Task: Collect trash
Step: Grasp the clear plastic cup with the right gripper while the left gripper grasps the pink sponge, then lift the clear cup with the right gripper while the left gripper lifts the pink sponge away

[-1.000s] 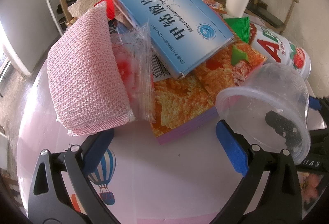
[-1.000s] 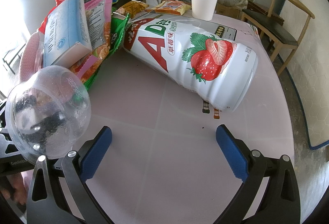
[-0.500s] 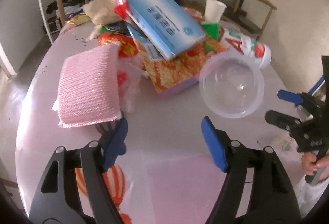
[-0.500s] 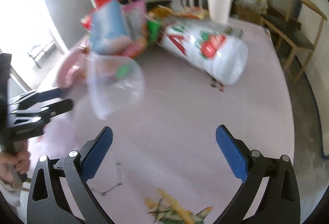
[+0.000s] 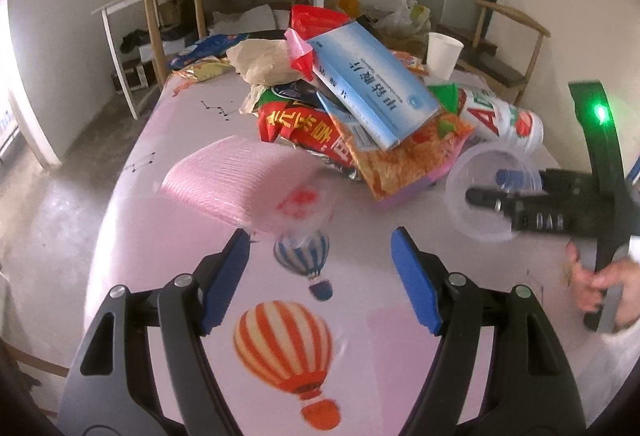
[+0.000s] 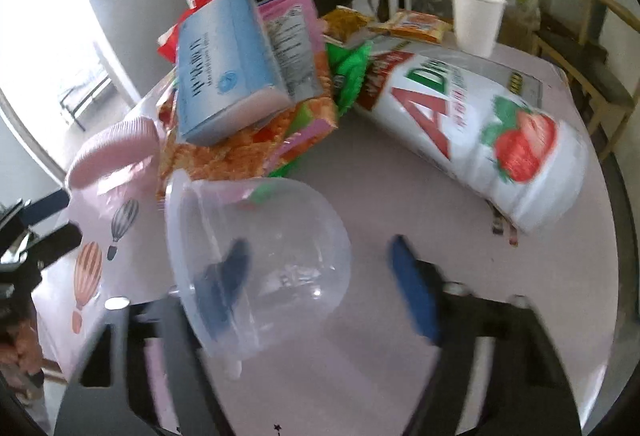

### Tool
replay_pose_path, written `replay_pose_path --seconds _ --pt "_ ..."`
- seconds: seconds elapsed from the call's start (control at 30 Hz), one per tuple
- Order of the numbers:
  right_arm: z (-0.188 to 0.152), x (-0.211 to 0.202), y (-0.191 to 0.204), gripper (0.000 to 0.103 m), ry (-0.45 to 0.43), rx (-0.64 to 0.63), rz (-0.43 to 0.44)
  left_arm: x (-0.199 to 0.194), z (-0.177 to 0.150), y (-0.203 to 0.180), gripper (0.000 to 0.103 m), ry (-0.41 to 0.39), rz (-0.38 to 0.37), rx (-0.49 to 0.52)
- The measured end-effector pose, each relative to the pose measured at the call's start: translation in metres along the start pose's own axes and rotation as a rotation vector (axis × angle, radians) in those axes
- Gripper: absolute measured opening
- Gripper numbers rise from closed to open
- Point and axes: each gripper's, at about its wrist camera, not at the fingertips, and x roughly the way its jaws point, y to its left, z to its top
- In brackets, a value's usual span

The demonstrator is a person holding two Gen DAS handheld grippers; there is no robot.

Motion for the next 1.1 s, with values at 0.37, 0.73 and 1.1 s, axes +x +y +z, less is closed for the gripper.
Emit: replay_pose_path --seconds 0.37,0.73,1.1 --pt "-0.001 -0.008 -0.017 0.017 -0.013 0.062 0.026 -0.016 0.016 0.025 0.094 -0.073 0.095 0.178" --pt "-0.002 -0.008 -0.026 0.016 -0.002 0.120 0.036 0.062 0.037 0.068 0.083 0.154 -0.041 0.092" --pt "-0.008 -0.047 -0.027 0.016 -0.057 0.139 0.069 -0.004 0.042 0.046 0.076 0.029 -0.005 0.114"
